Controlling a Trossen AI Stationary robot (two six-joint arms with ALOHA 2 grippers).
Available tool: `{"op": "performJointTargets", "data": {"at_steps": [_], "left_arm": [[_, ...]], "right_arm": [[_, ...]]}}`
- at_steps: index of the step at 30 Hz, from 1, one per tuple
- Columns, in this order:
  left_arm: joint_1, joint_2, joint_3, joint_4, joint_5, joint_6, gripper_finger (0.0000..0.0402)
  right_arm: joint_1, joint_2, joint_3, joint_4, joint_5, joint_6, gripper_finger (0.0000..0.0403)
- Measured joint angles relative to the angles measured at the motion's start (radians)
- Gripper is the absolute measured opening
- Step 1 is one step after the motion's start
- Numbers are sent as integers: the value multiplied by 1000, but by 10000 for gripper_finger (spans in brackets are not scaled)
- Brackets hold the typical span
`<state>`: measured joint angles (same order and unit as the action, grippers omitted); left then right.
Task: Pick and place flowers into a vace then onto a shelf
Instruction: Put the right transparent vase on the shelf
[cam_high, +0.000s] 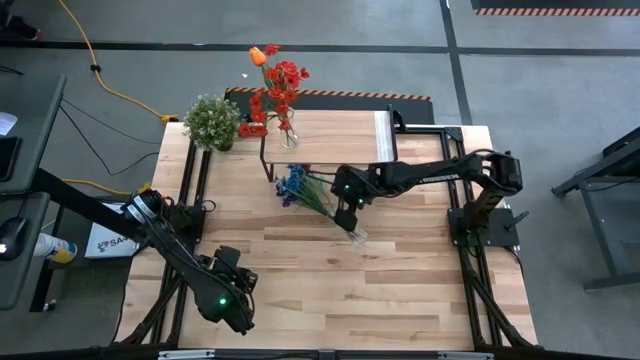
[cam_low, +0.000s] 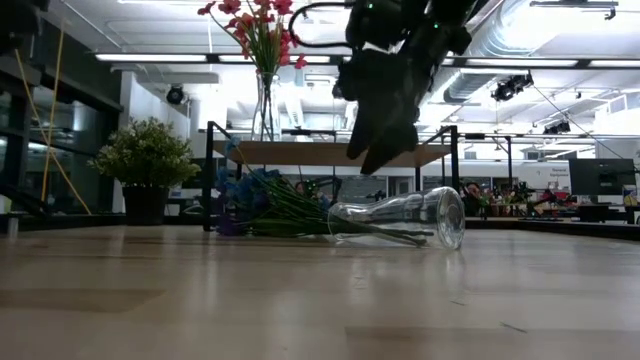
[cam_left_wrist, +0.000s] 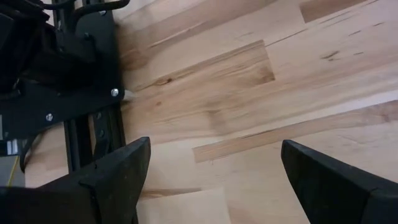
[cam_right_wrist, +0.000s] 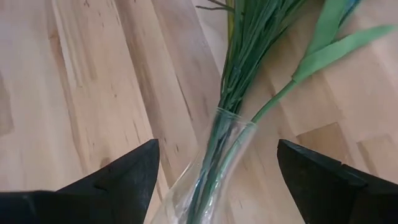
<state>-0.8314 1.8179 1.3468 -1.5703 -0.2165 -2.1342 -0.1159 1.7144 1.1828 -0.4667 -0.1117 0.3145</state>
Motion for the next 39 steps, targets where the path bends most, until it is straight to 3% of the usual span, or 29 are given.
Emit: {"op": "performJointTargets", "data": {"at_steps": [15,39], "left_arm": [[0,0,0,0,-3,0,392],[0,0,0,1,-4,16,392]], "right_arm": [[12,12,0,8,-44,45,314],[4,75,0,19,0,33,314]]}}
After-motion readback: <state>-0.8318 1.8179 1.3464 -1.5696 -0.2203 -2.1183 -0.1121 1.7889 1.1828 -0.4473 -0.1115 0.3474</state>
